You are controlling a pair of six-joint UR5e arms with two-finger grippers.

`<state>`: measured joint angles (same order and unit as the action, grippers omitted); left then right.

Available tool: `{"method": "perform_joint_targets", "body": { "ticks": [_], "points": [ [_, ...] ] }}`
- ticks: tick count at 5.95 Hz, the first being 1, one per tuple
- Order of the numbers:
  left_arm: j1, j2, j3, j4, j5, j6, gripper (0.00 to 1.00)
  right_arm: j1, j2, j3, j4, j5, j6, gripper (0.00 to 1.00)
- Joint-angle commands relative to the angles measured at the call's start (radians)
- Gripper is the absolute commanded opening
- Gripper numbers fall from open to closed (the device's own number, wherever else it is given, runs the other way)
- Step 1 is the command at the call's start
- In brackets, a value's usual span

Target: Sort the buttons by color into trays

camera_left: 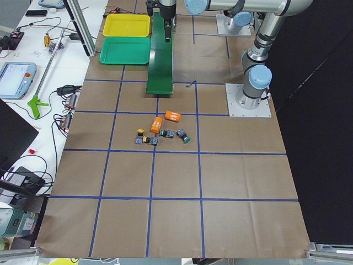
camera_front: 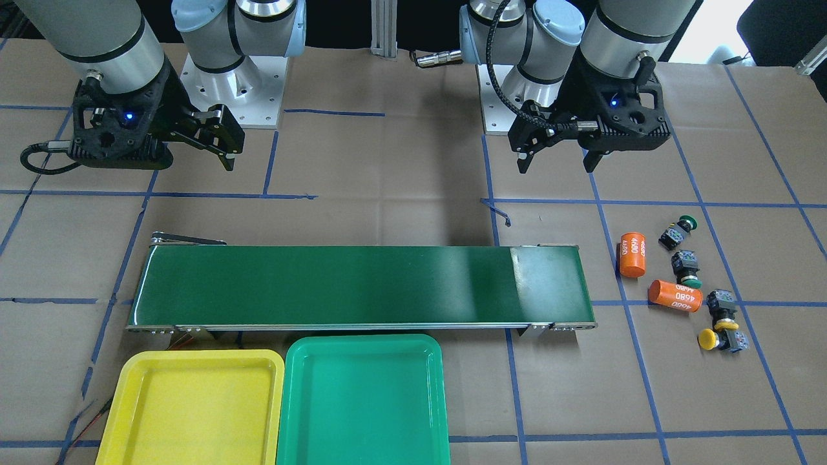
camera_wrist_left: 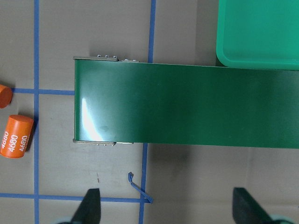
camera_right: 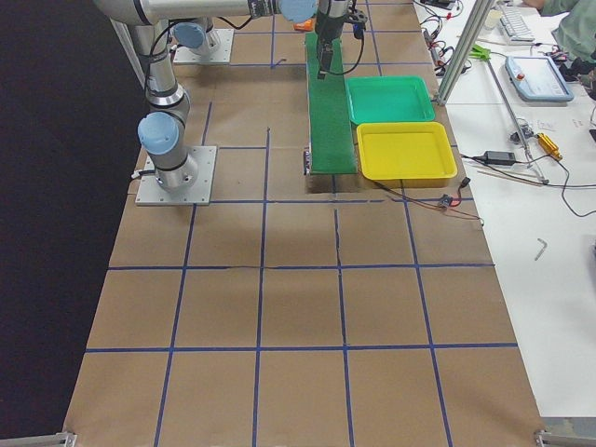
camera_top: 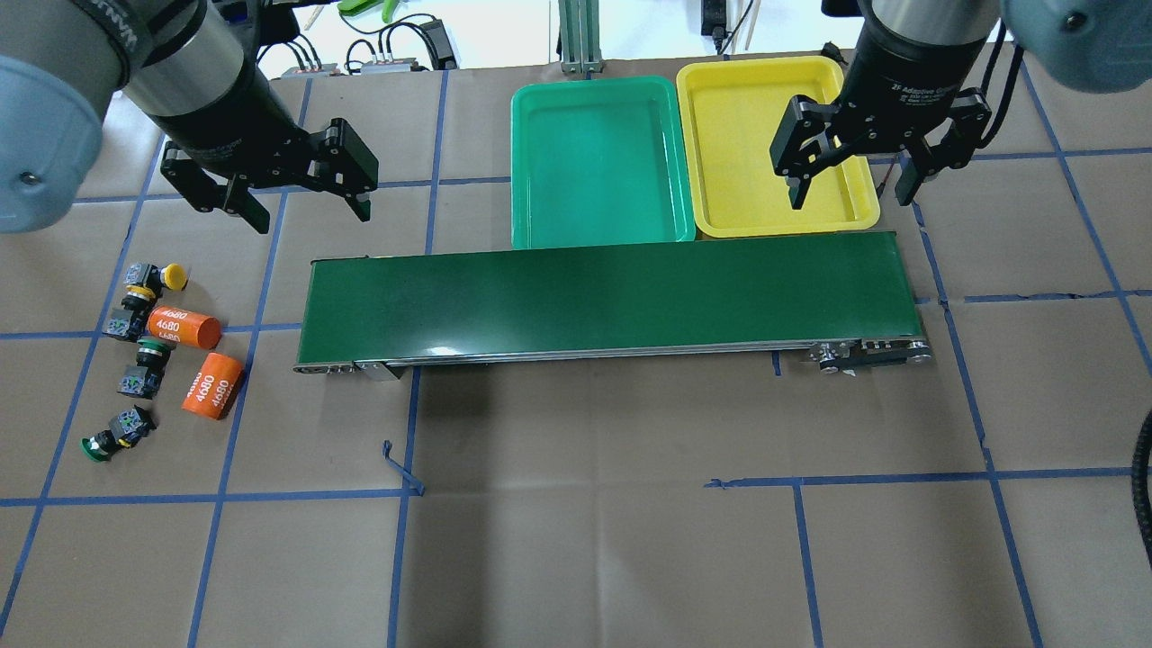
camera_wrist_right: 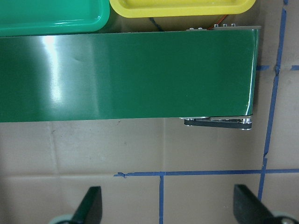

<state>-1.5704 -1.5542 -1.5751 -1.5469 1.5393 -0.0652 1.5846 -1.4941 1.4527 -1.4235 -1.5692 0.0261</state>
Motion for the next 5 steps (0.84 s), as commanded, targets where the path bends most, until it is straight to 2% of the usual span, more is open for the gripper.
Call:
{"method": "perform_joint_targets", "body": {
  "ticks": [1,5],
  "points": [
    [0.0,0.0,0.0,0.002,0.002,-0.001,0.99,0.0,0.0,0.0,0.0,0.0,0.0,1.0],
    [0.004,0.0,0.0,-0.004,0.004,0.011,0.99,0.0,0.0,0.0,0.0,0.0,0.0,1.0]
  ]
}}
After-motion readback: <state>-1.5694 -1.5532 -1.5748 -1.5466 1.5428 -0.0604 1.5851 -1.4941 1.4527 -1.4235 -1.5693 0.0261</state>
